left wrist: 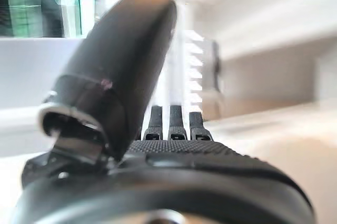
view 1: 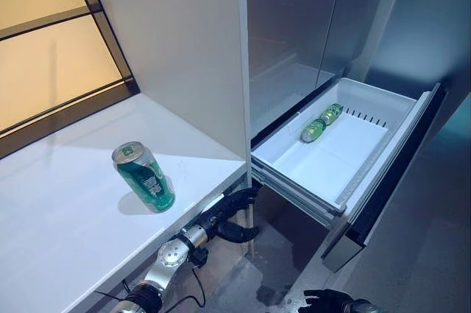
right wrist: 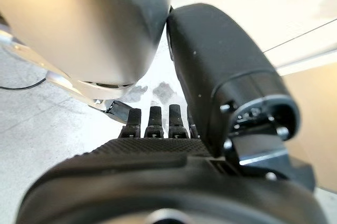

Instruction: Put drinks into fridge and close the fridge

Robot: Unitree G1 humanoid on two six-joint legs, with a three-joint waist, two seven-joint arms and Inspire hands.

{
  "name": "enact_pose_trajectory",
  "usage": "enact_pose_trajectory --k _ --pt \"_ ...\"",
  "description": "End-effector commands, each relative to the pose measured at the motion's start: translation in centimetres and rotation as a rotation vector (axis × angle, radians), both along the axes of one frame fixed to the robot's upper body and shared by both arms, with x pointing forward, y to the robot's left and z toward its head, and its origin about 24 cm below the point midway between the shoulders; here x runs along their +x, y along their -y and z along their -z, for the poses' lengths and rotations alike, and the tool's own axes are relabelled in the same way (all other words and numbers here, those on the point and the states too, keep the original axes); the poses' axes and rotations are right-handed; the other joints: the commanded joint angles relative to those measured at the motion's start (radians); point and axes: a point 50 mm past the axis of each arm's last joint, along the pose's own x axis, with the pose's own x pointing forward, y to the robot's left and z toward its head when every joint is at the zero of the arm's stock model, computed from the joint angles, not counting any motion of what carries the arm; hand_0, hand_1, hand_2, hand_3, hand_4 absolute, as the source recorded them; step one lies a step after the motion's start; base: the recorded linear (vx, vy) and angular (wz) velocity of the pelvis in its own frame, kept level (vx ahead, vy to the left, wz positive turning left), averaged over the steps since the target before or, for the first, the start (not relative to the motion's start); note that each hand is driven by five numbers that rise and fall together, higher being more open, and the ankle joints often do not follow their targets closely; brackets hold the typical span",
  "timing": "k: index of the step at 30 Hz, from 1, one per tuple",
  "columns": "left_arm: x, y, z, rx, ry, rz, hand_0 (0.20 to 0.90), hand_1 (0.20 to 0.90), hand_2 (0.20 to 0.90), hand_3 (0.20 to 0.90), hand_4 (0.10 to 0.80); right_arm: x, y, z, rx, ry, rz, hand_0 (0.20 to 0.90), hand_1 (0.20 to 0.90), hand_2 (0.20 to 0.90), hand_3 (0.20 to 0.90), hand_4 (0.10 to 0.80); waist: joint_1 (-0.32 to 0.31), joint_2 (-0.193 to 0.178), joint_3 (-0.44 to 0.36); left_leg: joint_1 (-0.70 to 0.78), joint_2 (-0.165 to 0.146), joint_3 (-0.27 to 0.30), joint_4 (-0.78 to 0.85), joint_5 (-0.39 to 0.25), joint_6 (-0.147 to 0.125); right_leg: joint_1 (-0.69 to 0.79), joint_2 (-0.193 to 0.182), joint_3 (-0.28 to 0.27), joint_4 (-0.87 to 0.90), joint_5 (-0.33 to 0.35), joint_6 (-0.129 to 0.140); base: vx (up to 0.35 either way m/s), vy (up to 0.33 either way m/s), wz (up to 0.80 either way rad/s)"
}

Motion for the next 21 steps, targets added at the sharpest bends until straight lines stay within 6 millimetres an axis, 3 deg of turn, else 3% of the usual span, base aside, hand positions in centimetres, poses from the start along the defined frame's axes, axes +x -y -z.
enact_pose_trajectory --k 1,5,8,15,21 --pt "5.4 1.9 -11.1 -0.416 0.307 0.192 0.9 0.9 0.9 0.9 0.8 0.7 0.1 -0.2 0.006 -0.041 -0.093 0.9 0.9 0.9 0.9 0.8 0.011 -0.028 -0.029 -0.038 -0.063 0.02 0.028 -0.055 0.05 -0.009 0.06 0.046 0.098 -0.13 -0.003 0.002 -0.026 -0.05" --pt "3.9 4.3 -13.9 -0.702 0.241 0.445 0.9 0.9 0.9 0.9 0.8 0.7 0.0 -0.3 0.009 -0.038 -0.109 0.9 0.9 0.9 0.9 0.8 0.011 -0.031 -0.027 -0.031 -0.061 0.016 0.017 -0.057 0.054 -0.007 0.064 0.053 0.098 -0.133 -0.005 -0.006 -0.026 0.0" --pt "2.7 5.4 -15.9 -0.822 0.237 0.57 0.9 0.9 0.9 0.9 0.8 0.6 -0.2 -0.2 0.017 -0.036 -0.121 0.9 0.9 0.9 0.9 0.8 0.014 -0.035 -0.026 -0.027 -0.061 0.007 0.01 -0.061 0.057 -0.002 0.067 0.057 0.093 -0.135 -0.007 -0.019 -0.053 0.0" --pt "0.1 5.7 -19.0 -0.913 0.324 0.72 0.9 0.9 0.9 0.9 0.8 -0.5 -0.9 0.3 0.028 -0.035 -0.142 0.9 0.9 0.9 0.9 0.8 0.032 -0.04 -0.018 -0.025 -0.064 -0.026 0.006 -0.063 0.058 0.014 0.072 0.05 0.088 -0.141 -0.013 -0.024 -0.055 0.01" --pt "-1.7 4.7 -22.1 -0.959 0.447 0.758 0.9 0.9 0.9 0.9 0.8 -1.5 -1.3 0.6 0.013 -0.028 -0.188 0.9 0.9 0.9 0.9 0.8 0.057 -0.033 -0.004 -0.034 -0.063 -0.074 0.01 -0.055 0.052 0.023 0.072 0.024 0.103 -0.163 -0.026 -0.044 -0.064 0.12"
